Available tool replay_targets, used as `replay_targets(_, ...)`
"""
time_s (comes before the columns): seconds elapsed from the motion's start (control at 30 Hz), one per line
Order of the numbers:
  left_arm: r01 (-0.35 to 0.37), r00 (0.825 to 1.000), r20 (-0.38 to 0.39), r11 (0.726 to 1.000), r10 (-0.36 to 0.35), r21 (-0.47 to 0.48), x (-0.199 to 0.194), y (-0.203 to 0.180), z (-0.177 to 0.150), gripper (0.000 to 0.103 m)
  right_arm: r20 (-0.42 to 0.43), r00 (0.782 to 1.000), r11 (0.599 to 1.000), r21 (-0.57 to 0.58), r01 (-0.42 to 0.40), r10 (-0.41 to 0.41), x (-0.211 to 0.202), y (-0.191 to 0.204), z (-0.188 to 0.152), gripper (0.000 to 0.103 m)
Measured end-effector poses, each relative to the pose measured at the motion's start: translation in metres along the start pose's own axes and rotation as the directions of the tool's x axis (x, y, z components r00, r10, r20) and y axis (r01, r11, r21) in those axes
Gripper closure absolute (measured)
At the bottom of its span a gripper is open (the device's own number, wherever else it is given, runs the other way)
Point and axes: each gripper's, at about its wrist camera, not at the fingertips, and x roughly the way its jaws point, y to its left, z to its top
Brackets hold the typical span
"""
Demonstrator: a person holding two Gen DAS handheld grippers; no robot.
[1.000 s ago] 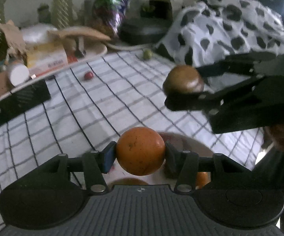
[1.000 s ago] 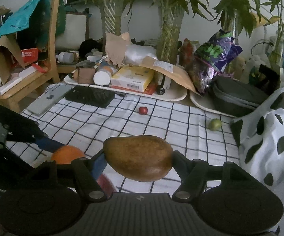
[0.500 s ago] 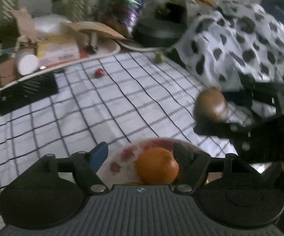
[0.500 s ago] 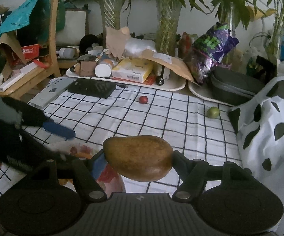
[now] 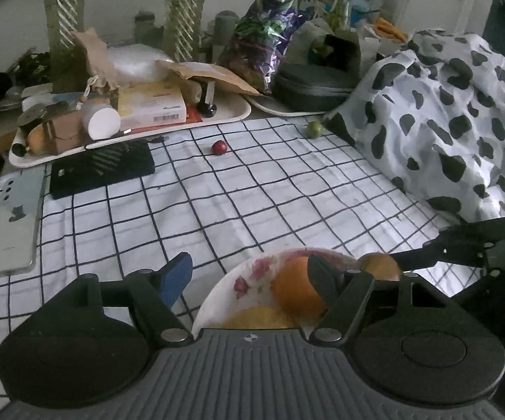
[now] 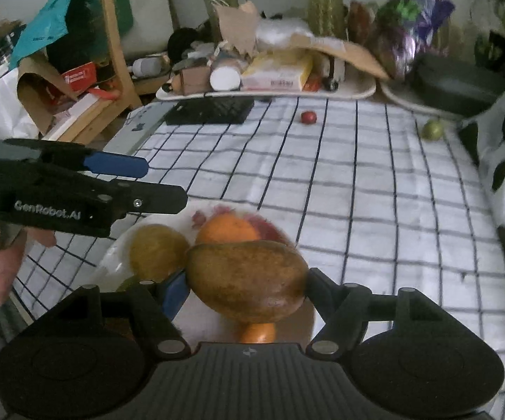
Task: Organize fruits
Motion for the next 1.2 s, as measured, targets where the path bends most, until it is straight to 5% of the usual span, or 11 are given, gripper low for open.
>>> replay_targets(0.57,-0.045,0.999,-0.006,0.998,0.045,0.04,-0.008,-0.002,-0.01,0.032,-0.028,0.999,1.0,-0.018,0.016,-0.016,0.008,0.011,-0.003,0.027)
replay_targets(0.77,-0.045,0.999,0.003,0.998,0.045,0.033,-0.01,-0.001,-0.009,0.032,0.029,0.999,0.998,-0.05,0.033,-0.031,0.0,0.015,-0.003,0.0)
replay_targets(1.2,-0.055,0.998,0.027,0.998,0.055,-0.006,-0.024,-0.003,-0.015,0.032,0.065,0.996,0.997,-0.038,0.066,-0.064,-0.012,0.017,-0.011,0.0)
